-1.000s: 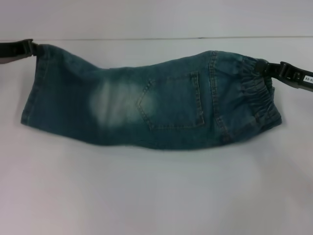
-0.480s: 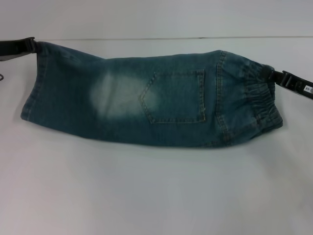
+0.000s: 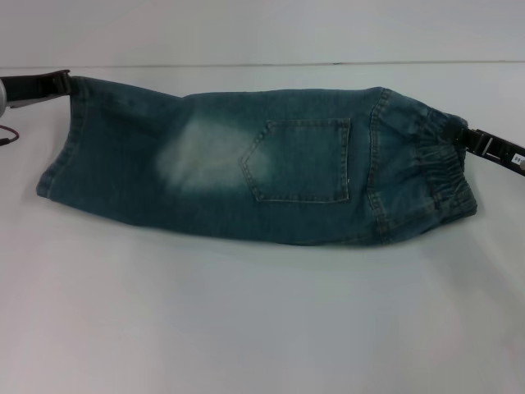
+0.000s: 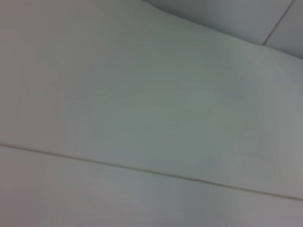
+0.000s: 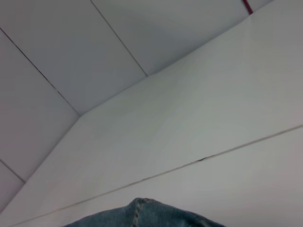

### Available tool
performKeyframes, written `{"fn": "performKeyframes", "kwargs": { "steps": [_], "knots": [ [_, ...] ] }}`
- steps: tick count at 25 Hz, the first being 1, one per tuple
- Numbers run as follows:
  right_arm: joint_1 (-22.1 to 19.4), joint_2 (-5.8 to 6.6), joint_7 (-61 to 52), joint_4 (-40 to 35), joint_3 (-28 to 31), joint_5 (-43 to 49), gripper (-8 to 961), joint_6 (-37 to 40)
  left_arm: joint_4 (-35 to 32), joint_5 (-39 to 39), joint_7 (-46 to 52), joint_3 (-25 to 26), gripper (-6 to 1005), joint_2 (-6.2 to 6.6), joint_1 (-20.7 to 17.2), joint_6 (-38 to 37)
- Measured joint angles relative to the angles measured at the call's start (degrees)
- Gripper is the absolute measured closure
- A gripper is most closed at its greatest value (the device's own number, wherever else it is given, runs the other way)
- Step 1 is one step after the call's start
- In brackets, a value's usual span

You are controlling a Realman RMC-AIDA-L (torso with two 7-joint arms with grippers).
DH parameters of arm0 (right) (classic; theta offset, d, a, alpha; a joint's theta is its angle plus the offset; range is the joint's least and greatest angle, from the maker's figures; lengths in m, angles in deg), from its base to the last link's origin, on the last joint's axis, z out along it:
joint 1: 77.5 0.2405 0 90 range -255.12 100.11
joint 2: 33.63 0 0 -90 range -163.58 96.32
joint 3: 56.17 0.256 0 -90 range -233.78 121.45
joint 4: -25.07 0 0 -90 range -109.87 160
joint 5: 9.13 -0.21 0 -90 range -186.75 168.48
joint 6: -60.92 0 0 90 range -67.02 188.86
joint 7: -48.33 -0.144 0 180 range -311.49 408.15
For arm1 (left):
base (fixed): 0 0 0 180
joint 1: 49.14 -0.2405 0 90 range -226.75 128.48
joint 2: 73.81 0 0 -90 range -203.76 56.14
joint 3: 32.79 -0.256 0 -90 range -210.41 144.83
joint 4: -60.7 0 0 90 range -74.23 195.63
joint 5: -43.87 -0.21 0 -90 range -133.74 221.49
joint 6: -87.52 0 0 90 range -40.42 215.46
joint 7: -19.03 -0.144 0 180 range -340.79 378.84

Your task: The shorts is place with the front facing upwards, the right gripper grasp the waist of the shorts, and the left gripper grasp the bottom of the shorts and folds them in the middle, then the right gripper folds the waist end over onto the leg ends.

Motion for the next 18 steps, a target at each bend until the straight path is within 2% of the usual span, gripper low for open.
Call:
{"fn": "performKeyframes", "kwargs": {
  "steps": [12, 18],
  "knots": [
    [0.5, -0.37, 2.1, 0.1, -0.3, 0.0, 831, -1.8, 0.9, 0.0, 0.3, -1.8, 1000, -0.58, 0.5, 3.3],
    [0.8, -0.45, 2.2, 0.5, -0.4, 0.0, 824, -1.8, 0.8, 0.0, -0.2, -2.0, 1001, -1.58, 0.5, 5.1]
  ]
}}
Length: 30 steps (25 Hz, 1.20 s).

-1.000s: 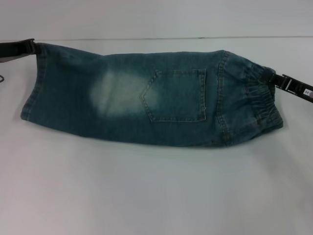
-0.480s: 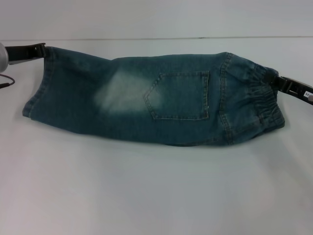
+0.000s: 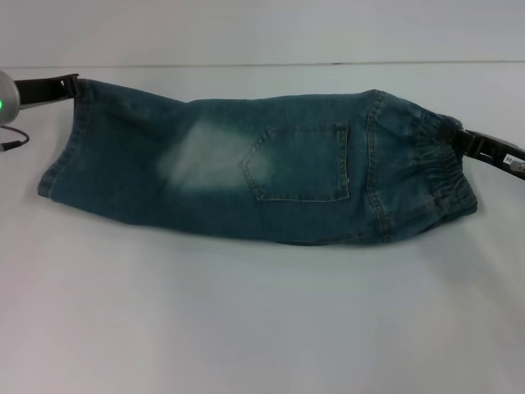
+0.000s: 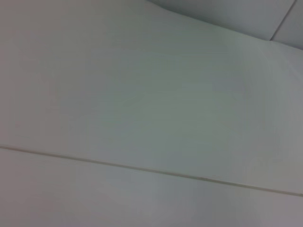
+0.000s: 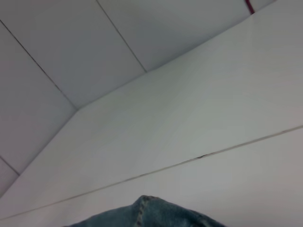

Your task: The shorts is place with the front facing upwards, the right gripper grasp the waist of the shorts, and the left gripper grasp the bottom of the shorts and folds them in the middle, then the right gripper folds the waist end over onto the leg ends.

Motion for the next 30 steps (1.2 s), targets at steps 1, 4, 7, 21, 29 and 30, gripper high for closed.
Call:
{"fn": "performKeyframes", "kwargs": {
  "steps": [1, 4, 7, 21, 29, 30],
  "knots": [
    [0.2, 0.00, 0.0, 0.1, 0.0, 0.0, 822, 0.0, 0.0, 0.0, -0.1, -0.1, 1001, -0.16, 0.0, 0.2],
    [0.3, 0.00, -0.2, 0.1, -0.1, 0.1, 819, -0.2, -0.5, 0.0, -0.5, -0.7, 972, -0.86, 0.3, 0.5],
    [0.5, 0.00, -0.7, 0.1, -0.1, 0.3, 815, -0.5, -1.8, 0.0, -0.6, -1.2, 928, -1.99, 0.2, 1.6],
    [0.8, 2.66, -9.3, -1.0, -8.0, 1.0, 365, -0.5, -3.6, 5.0, -2.7, -1.4, 504, -2.52, -2.1, -0.1],
    [0.2, 5.48, -16.1, -4.6, -10.9, 1.2, 120, 4.9, -5.3, 14.1, -9.7, -1.4, 166, -2.70, -5.7, -5.3],
    [0.2, 6.00, -17.3, -5.1, -11.3, 1.6, 116, 5.5, -5.5, 15.0, -10.6, -1.4, 132, -2.76, -6.0, -6.1]
  ]
}}
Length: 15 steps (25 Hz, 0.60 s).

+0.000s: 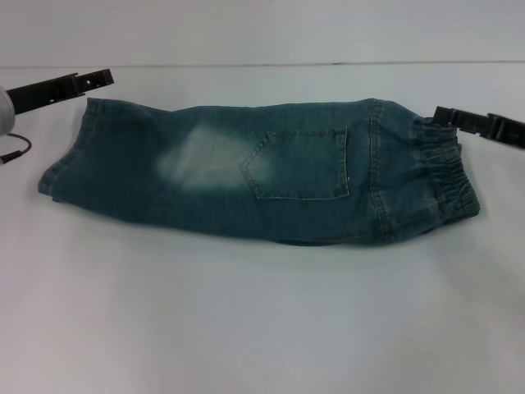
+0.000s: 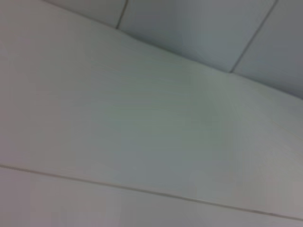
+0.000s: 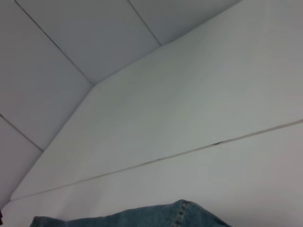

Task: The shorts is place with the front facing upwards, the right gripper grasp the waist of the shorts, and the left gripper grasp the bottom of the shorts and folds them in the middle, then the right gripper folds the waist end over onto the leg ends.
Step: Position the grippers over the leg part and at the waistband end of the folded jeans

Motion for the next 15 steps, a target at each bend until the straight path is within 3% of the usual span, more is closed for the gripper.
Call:
{"fn": "performKeyframes", "kwargs": {
  "steps": [2, 6, 11, 12, 15],
  "knots": [
    [0.0, 0.78, -2.5, -1.3, -0.3, 1.5, 109, 1.1, -0.3, 2.6, -2.6, 0.0, 65, -0.15, -1.0, -2.3],
    [0.7, 2.59, -10.6, -5.7, -0.5, 7.7, 100, 5.2, -1.0, 7.7, -9.1, 0.1, 66, -0.61, -2.7, -8.1],
    [1.9, 5.47, -23.2, -11.6, -0.5, 13.2, 100, 14.1, -1.8, 13.3, -16.4, 0.1, 67, -1.85, -4.6, -13.9],
    [2.1, 6.01, -25.8, -12.8, -0.4, 13.7, 100, 16.0, -1.9, 14.7, -19.4, 0.0, 67, -2.58, -5.1, -15.2],
    [2.9, 6.94, -33.9, -16.3, -0.1, 15.6, 102, 21.1, -1.6, 15.3, -22.3, 0.0, 67, -3.69, -5.3, -15.6]
  ]
}}
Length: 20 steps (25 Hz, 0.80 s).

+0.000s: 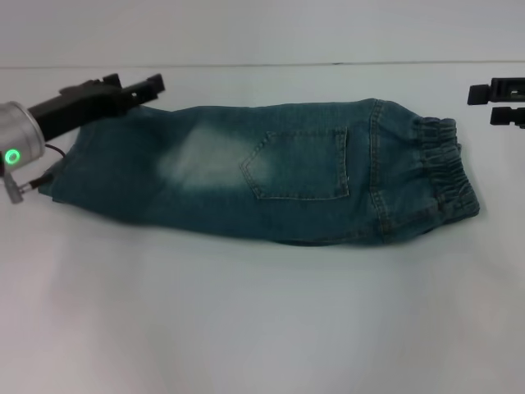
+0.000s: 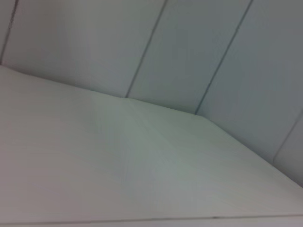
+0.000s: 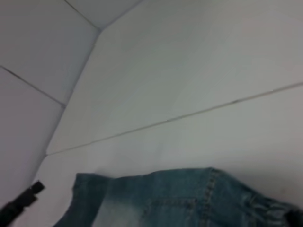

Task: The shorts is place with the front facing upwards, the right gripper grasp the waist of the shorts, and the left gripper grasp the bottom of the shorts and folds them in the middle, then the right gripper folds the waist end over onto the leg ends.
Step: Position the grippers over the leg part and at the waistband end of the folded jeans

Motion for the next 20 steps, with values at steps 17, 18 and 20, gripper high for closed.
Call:
{"fn": "performKeyframes", "kwargs": {
  "steps": [17, 18, 20],
  "knots": [
    [4.7, -0.16, -14.9, -0.2, 0.6, 11.7, 114, 8.2, 0.6, 0.2, -4.8, -3.3, 73, -1.84, 1.0, 0.1],
    [4.7, -0.10, -14.9, -0.1, 0.7, 12.8, 114, 7.9, 0.6, 0.1, -4.9, -3.6, 73, -1.80, 1.0, 0.1],
    [4.6, -0.06, -15.0, 0.5, 0.9, 14.7, 116, 7.0, 0.6, 0.1, -4.9, -4.4, 75, -1.78, 1.1, 0.2]
  ]
}}
